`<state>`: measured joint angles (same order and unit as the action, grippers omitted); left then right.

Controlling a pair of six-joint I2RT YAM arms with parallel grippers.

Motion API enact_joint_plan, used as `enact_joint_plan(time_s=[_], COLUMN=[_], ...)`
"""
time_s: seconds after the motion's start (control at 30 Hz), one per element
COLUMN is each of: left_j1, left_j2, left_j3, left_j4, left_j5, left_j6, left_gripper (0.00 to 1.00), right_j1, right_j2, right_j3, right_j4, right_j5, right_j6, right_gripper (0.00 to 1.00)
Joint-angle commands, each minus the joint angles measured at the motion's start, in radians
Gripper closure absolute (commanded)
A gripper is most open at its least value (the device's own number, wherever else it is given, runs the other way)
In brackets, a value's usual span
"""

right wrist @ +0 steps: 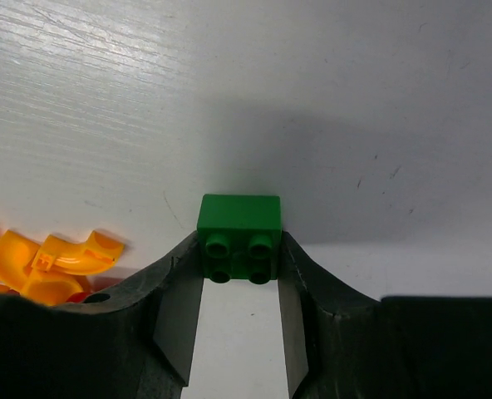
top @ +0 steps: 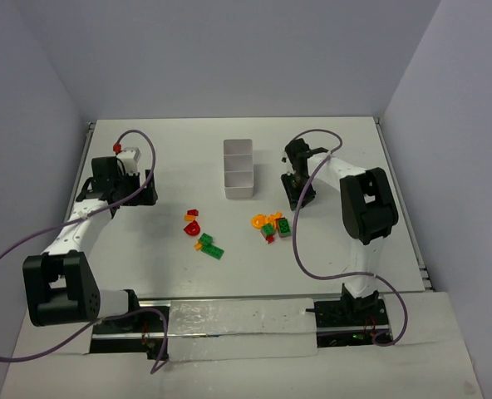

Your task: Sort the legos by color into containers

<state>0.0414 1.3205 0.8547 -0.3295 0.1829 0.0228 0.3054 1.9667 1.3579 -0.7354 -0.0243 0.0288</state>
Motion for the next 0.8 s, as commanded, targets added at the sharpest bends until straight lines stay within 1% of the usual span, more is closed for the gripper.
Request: enact_joint_plan(time_s=[0.0,0.07,0.1,0.27,0.37,0.43,0.5,0.57,0.77], left_j1=[0.005,0.005,0.005,0.005,0.005,0.005,0.005,0.005,0.005], left_j2=[0.002,-0.014,-0.021,-0.057,-0.067,-0.070,-0.074,-0.076,-0.077], left_j3=[0.015,0.010,0.008,0.006,0.004,0.004,0.003,0.004,0.019], left_j4=[0.028,0.026,0.024,0.010,0.012,0.016,0.023,0.030,0.023], left_j5=[0.008,0.028,0.042,0.144,0.177,0.180,0.180,0.179,0.153], left_j6=[0.014,0.024,0.030,0.043,0.042,0.033,0.028,0.019,0.005], left_gripper=[0.01,0.01,0.01,0.01,0.01,0.01,0.01,0.01,0.01], right_j1=[0.008,0.009,0.009,0.025,0.061,0.098,0.128,0.176,0.280], right_j2=[-0.029,-0.077,-0.103,-0.307,-0.364,-0.377,-0.373,-0.330,-0.203], right_j3=[0.038,0.048,0.055,0.119,0.151,0.160,0.177,0.210,0.302], right_j4=[-0.019,-0.015,-0.011,0.078,0.160,0.241,0.283,0.332,0.426], right_j5=[-0.014,-0.059,-0.078,-0.120,-0.104,-0.059,-0.021,0.060,0.219], right_j6=[-0.002,-0.009,-0.014,-0.008,0.018,0.049,0.070,0.090,0.066], right_gripper=[0.88,0.99,1.00,1.00,1.00,1.00,1.00,1.00,1.00])
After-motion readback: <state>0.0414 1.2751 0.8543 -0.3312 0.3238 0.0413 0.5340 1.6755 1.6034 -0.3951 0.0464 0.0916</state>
